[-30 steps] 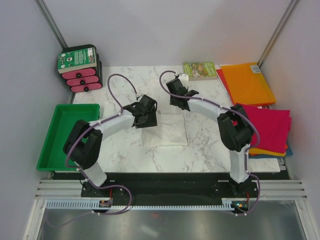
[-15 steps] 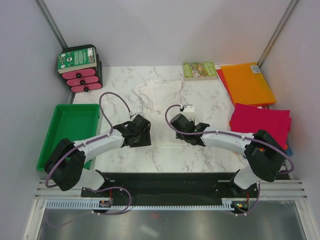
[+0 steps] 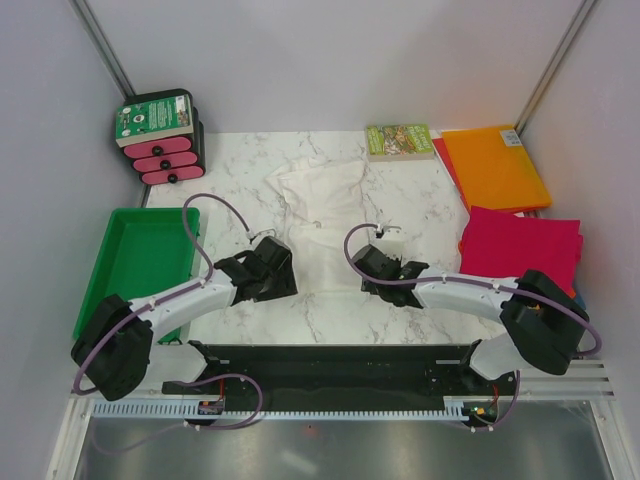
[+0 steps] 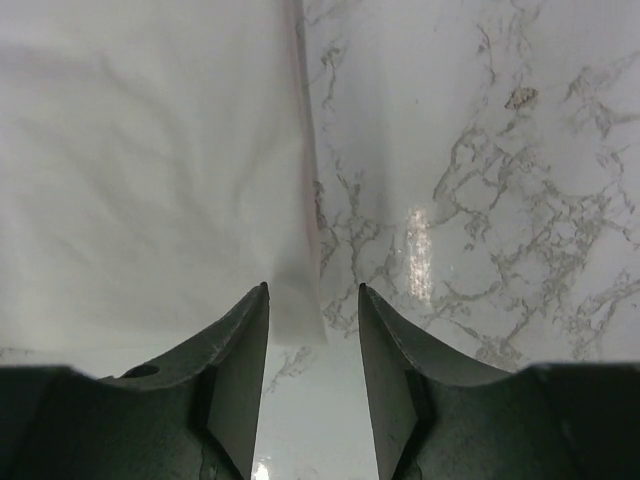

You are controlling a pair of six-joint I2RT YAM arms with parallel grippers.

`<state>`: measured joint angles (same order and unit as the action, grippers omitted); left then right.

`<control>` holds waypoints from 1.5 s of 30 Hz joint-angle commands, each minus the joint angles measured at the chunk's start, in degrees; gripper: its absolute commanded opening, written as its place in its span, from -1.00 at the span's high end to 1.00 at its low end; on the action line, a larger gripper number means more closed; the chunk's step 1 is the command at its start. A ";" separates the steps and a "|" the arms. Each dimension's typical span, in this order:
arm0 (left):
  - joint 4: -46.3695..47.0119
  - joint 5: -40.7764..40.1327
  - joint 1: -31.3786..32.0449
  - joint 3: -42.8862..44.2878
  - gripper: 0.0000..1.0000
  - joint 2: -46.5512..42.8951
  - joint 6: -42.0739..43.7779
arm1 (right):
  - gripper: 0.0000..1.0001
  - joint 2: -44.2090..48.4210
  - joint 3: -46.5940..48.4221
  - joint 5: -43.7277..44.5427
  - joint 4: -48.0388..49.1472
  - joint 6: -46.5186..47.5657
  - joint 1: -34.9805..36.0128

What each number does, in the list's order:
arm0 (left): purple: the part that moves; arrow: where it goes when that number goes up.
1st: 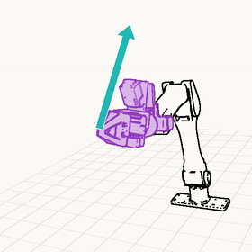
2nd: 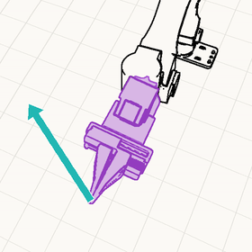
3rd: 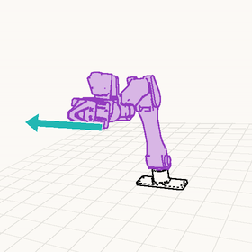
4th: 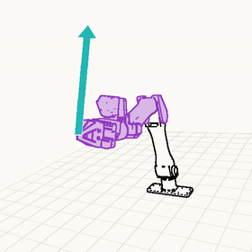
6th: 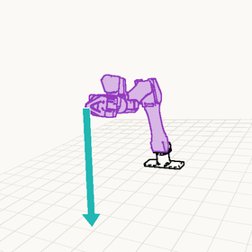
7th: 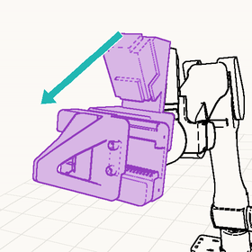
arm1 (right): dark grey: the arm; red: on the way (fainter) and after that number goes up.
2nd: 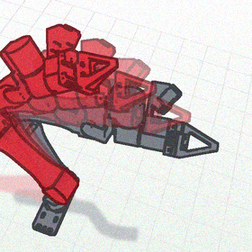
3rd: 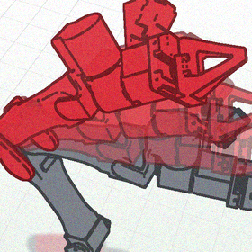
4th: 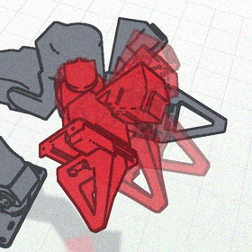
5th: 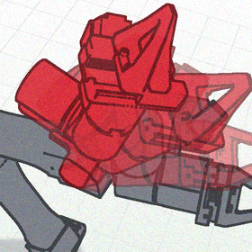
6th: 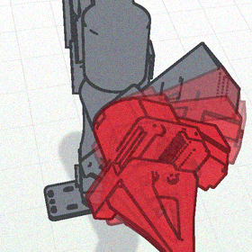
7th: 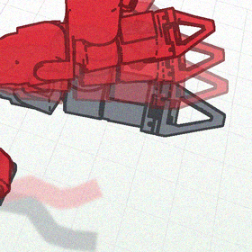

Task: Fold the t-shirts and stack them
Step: Grab one side of the 2/3 rectangular tshirt with both arms

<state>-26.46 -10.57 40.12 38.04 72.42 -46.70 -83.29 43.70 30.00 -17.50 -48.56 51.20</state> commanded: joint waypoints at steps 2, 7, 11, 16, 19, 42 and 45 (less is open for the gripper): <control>2.46 -0.86 0.14 -0.69 -0.37 1.14 -3.57 | 0.05 2.25 -4.58 -0.46 1.32 -4.35 0.65; 3.43 0.02 0.22 -1.04 -0.37 2.72 -4.19 | 0.07 0.94 -6.87 -1.96 2.55 -5.76 0.92; 3.78 -0.24 0.14 -1.39 -0.37 2.55 -4.45 | 0.10 0.32 -8.02 -2.23 2.99 -6.73 2.06; 4.40 0.11 0.22 -1.39 -0.38 2.72 -4.54 | 0.09 0.15 -8.55 -2.14 4.49 -6.99 2.41; 4.57 0.37 0.22 -0.78 -0.38 3.42 -4.11 | 0.10 -1.79 -7.76 -3.10 4.23 -7.16 2.50; 3.61 0.46 0.22 1.25 -0.05 11.43 -2.78 | 0.12 -1.79 -9.16 -4.16 2.91 -9.01 3.47; 3.43 0.64 0.22 -0.07 0.27 10.81 -2.87 | 0.12 -1.88 -9.51 -4.42 2.91 -9.19 3.56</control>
<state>-20.84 -10.28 40.12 40.51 82.70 -48.99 -83.72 36.60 30.24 -11.27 -55.46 53.89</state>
